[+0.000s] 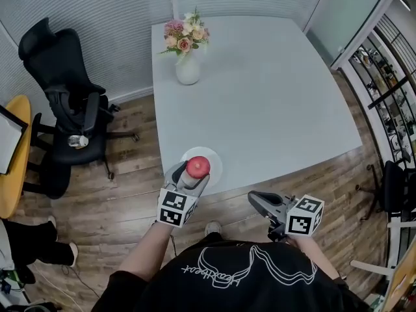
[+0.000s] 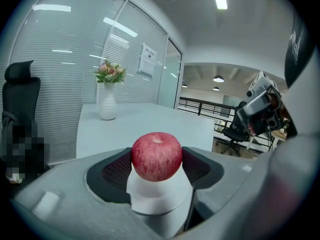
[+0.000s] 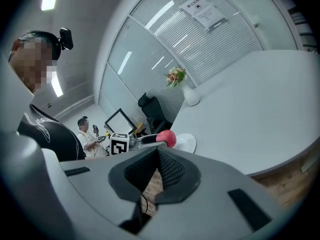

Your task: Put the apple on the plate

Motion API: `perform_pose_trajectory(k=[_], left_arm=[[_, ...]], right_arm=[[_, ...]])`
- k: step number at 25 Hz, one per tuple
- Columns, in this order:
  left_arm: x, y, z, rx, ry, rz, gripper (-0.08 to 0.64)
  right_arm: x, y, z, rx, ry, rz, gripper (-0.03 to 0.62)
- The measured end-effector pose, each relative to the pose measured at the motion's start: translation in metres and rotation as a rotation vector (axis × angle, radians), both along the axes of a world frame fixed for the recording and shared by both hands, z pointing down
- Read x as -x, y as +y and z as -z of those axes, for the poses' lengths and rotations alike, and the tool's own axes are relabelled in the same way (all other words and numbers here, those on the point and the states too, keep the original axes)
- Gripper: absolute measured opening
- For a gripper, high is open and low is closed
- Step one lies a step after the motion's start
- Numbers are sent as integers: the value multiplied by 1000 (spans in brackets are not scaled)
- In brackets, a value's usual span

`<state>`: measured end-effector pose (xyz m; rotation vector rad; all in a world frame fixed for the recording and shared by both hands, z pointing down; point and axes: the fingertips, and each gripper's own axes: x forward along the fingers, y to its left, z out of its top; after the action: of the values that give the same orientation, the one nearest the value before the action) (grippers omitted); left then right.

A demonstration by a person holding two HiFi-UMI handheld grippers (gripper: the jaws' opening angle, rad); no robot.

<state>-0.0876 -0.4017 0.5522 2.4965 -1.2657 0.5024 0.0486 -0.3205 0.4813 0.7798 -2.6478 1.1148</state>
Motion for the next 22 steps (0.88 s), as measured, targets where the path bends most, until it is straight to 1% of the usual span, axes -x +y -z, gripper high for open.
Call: perform_pose_trajectory(k=[4, 8, 16, 20, 22], left_arm=[[-1, -7, -17, 16, -33, -9, 322], [-4, -7, -29, 35, -39, -15, 322], [-7, -10, -41, 14, -68, -14, 322], [-8, -12, -39, -24, -94, -24, 322], [-9, -11, -40, -37, -93, -22, 322]], right_arm=[[2, -4, -2, 6, -15, -4, 9], [-3, -2, -4, 13, -34, -19, 9], [-16, -7, -7, 34, -49, -55, 9], [-17, -10, -6, 31, -63, -59, 9], [-20, -9, -8, 35, -63, -63, 9]])
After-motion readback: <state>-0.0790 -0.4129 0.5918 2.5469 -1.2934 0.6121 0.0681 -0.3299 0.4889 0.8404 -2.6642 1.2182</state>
